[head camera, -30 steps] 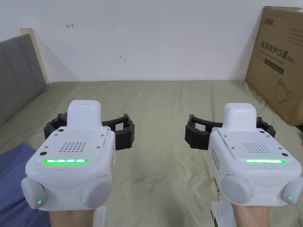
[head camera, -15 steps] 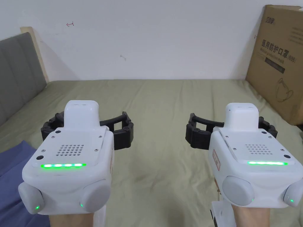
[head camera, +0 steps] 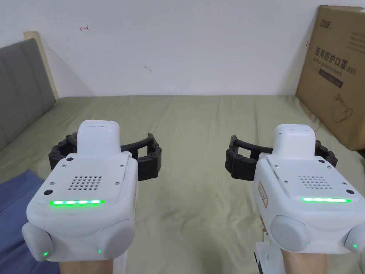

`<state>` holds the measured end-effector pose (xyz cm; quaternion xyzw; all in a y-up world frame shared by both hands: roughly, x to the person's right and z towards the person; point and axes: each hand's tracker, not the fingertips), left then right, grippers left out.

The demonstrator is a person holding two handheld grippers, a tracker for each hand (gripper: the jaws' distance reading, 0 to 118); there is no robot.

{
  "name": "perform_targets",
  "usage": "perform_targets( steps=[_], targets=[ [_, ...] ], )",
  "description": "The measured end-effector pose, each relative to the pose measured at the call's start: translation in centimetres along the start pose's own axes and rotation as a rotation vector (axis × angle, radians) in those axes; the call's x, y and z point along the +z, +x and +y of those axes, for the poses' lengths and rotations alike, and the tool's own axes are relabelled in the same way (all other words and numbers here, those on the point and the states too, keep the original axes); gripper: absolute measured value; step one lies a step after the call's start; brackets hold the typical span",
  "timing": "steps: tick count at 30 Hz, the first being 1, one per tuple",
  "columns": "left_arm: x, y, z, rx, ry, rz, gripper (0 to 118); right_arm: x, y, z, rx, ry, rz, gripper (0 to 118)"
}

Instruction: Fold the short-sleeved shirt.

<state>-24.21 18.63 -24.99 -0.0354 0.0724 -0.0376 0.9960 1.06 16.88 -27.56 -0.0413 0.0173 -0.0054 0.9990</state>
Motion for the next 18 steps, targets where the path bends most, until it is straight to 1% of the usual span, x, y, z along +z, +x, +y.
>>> perform_targets(
  steps=[4,12,18],
  targets=[
    [0.08,0.20,-0.07,-0.024,0.002,0.002,113,0.10,-0.13,-0.09,0.012,0.009,-0.006,118],
    [0.21,0.48,-0.06,-0.023,0.002,-0.002,113,-0.11,-0.06,-0.37,0.016,0.012,-0.012,118],
    [0.27,0.47,-0.17,-0.022,0.003,0.003,113,-0.26,0.20,-0.31,0.001,0.010,-0.020,118]
  ],
)
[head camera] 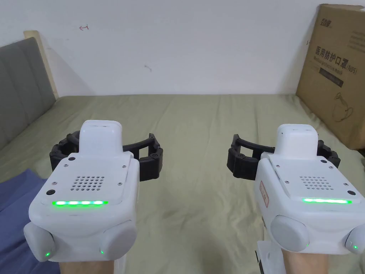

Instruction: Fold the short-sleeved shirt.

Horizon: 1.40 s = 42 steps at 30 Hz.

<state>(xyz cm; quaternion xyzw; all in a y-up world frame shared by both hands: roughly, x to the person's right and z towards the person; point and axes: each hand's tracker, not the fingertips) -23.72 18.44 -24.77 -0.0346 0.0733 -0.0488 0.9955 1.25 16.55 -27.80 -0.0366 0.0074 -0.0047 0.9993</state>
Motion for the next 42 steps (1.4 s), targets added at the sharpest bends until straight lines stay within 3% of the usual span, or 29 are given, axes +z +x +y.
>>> perform_targets(
  steps=[17,19,20,21,22,23,25,27,32,42],
  targets=[
    [0.0,0.1,0.0,-0.002,-0.004,0.005,113,0.1,-0.1,0.1,-0.003,-0.016,0.021,118],
    [0.0,0.1,-0.1,0.005,-0.007,-0.005,103,0.1,-0.1,0.1,0.002,-0.013,0.022,115],
    [0.2,0.0,-0.1,0.022,-0.011,-0.025,89,0.3,-0.2,0.1,0.001,-0.014,0.019,107],
    [0.3,-0.2,0.0,0.052,0.003,-0.068,59,0.3,-0.2,0.2,-0.009,-0.011,0.015,85],
    [0.3,-0.3,0.0,0.072,-0.006,-0.046,35,0.5,-0.1,0.2,-0.031,0.001,0.015,38],
    [0.2,-0.2,0.0,0.070,-0.016,-0.029,15,0.6,0.0,0.2,-0.042,-0.001,0.001,13],
    [0.0,-0.1,-0.2,0.037,-0.006,0.022,6,0.3,0.2,0.2,-0.049,-0.006,-0.018,12],
    [0.1,-0.2,-0.3,0.027,0.005,0.014,0,0.4,0.8,0.0,-0.059,0.002,0.010,1],
    [-0.2,0.0,-0.7,0.035,-0.003,-0.016,0,0.4,-0.1,-0.2,-0.006,-0.003,-0.013,0],
    [-0.2,-0.1,-0.8,0.037,-0.027,-0.040,0,0.4,-0.4,-0.4,-0.001,-0.027,-0.034,0]
  ],
)
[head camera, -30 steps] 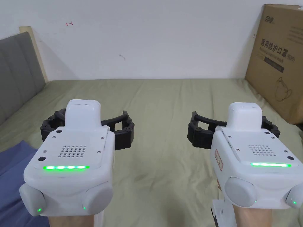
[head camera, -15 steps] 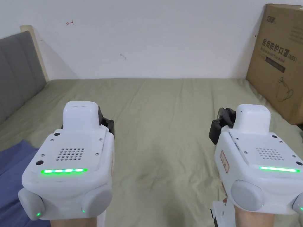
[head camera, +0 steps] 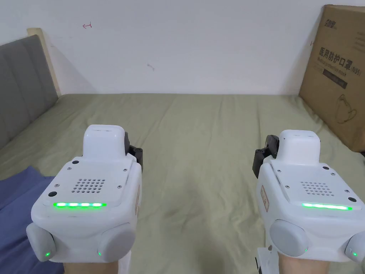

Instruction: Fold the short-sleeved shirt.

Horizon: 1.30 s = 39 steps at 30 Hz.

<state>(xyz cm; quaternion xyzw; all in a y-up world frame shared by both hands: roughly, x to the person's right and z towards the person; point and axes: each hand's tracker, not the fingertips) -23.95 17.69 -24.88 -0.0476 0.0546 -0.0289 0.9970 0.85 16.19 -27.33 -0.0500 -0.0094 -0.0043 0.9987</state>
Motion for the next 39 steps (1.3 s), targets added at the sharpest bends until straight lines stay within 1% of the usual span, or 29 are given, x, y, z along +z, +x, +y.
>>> perform_targets(
  steps=[4,6,9,13,17,19,21,23,28,31,33,34,35,36,37,38,39],
  targets=[
    [0.1,-1.0,0.2,0.003,-0.001,0.016,0,-0.2,-0.8,0.4,0.008,-0.005,0.026,0],
    [0.4,-1.8,0.3,0.001,0.000,0.034,0,-0.5,-1.7,0.6,0.013,-0.008,0.058,0],
    [1.2,-3.8,0.5,0.007,0.001,0.100,0,-1.0,-3.8,0.8,0.012,-0.019,0.135,0],
    [2.8,-7.8,0.4,0.030,-0.012,0.220,0,-1.5,-7.7,0.7,0.042,-0.034,0.247,0],
    [4.6,-12.0,0.2,0.050,-0.034,0.339,0,-1.9,-12.1,0.4,0.025,-0.067,0.376,0],
    [5.4,-13.7,0.1,0.048,-0.047,0.391,0,-1.8,-14.4,0.2,0.038,-0.074,0.431,0],
    [6.1,-15.1,-0.2,0.056,-0.067,0.430,0,-1.7,-16.5,0.0,0.060,-0.080,0.482,0],
    [6.5,-16.3,-0.5,0.071,-0.083,0.454,0,-1.5,-18.2,-0.2,0.059,-0.098,0.535,0],
    [5.9,-18.2,-1.8,0.065,-0.151,0.482,0,-1.3,-20.7,-0.8,0.089,-0.121,0.585,0],
    [4.7,-18.8,-3.0,0.097,-0.182,0.477,0,-1.8,-21.1,-1.4,0.095,-0.146,0.607,0],
    [3.3,-19.2,-4.0,0.108,-0.245,0.441,0,-2.4,-21.1,-2.0,0.096,-0.171,0.608,0],
    [2.3,-19.2,-4.8,0.097,-0.285,0.458,0,-2.7,-21.1,-2.4,0.100,-0.186,0.600,0],
    [1.6,-19.3,-5.5,0.087,-0.307,0.448,6,-2.9,-21.1,-2.7,0.102,-0.199,0.598,0],
    [0.9,-19.5,-6.2,0.093,-0.324,0.429,23,-3.2,-21.0,-3.1,0.103,-0.211,0.594,0],
    [0.1,-19.6,-6.9,0.099,-0.342,0.425,55,-3.4,-20.9,-3.4,0.105,-0.222,0.591,0],
    [-0.7,-19.7,-7.6,0.111,-0.372,0.398,81,-3.8,-20.8,-3.7,0.109,-0.232,0.587,0],
    [-1.5,-19.8,-8.2,0.117,-0.405,0.384,100,-4.1,-20.8,-4.0,0.113,-0.241,0.582,0]
  ],
)
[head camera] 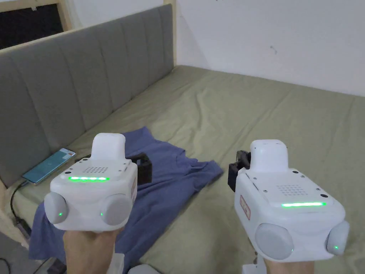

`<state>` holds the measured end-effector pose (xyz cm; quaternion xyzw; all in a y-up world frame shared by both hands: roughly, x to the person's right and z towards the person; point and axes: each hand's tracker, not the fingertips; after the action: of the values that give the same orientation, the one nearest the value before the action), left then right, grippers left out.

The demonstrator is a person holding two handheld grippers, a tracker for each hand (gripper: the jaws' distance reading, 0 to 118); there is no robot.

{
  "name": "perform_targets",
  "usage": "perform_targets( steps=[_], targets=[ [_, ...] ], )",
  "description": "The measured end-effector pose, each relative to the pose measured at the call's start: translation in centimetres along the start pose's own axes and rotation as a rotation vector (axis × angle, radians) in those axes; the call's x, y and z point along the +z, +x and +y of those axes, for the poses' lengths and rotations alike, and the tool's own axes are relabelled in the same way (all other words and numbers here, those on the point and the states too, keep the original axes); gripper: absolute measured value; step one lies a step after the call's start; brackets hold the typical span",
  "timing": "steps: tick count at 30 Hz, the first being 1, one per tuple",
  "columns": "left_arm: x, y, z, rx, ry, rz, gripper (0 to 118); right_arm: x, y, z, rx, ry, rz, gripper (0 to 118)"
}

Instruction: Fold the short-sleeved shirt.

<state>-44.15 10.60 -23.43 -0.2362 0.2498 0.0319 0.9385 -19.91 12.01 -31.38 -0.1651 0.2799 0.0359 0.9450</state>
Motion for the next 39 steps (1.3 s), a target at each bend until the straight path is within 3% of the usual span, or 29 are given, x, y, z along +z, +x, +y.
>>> perform_targets(
  steps=[1,7,12,15,17,23,24,26,28,39],
  targets=[
    [-1.1,0.2,-0.3,0.003,-0.026,-0.015,111,-0.3,0.2,-0.2,-0.001,-0.010,-0.005,0],
    [-8.2,1.2,-2.2,-0.039,-0.234,-0.085,110,-2.8,1.4,-1.4,-0.044,-0.075,-0.014,0],
    [-15.3,1.7,-5.7,0.018,-0.484,-0.202,108,-4.6,2.0,-3.0,-0.052,-0.135,-0.014,0],
    [-17.7,2.5,-8.0,-0.049,-0.550,-0.163,97,-5.7,2.3,-4.1,-0.048,-0.182,-0.020,0],
    [-17.7,2.1,-6.7,-0.009,-0.526,-0.187,99,-6.2,2.6,-4.6,-0.048,-0.195,-0.021,0],
    [-18.0,2.7,-5.8,-0.022,-0.600,-0.178,81,-7.5,3.0,-5.2,-0.106,-0.226,-0.013,0],
    [-17.8,2.7,-5.7,-0.023,-0.594,-0.176,70,-7.6,2.9,-5.2,-0.106,-0.227,-0.013,0],
    [-17.7,2.6,-5.5,0.004,-0.563,-0.147,32,-7.5,2.9,-5.3,-0.100,-0.229,-0.011,0],
    [-18.1,2.3,-5.5,-0.006,-0.577,-0.110,13,-7.4,2.9,-5.3,-0.095,-0.232,-0.012,0],
    [-15.6,1.4,-1.9,0.043,-0.576,-0.188,10,-4.2,5.0,-3.7,-0.126,-0.186,-0.057,0]
  ],
)
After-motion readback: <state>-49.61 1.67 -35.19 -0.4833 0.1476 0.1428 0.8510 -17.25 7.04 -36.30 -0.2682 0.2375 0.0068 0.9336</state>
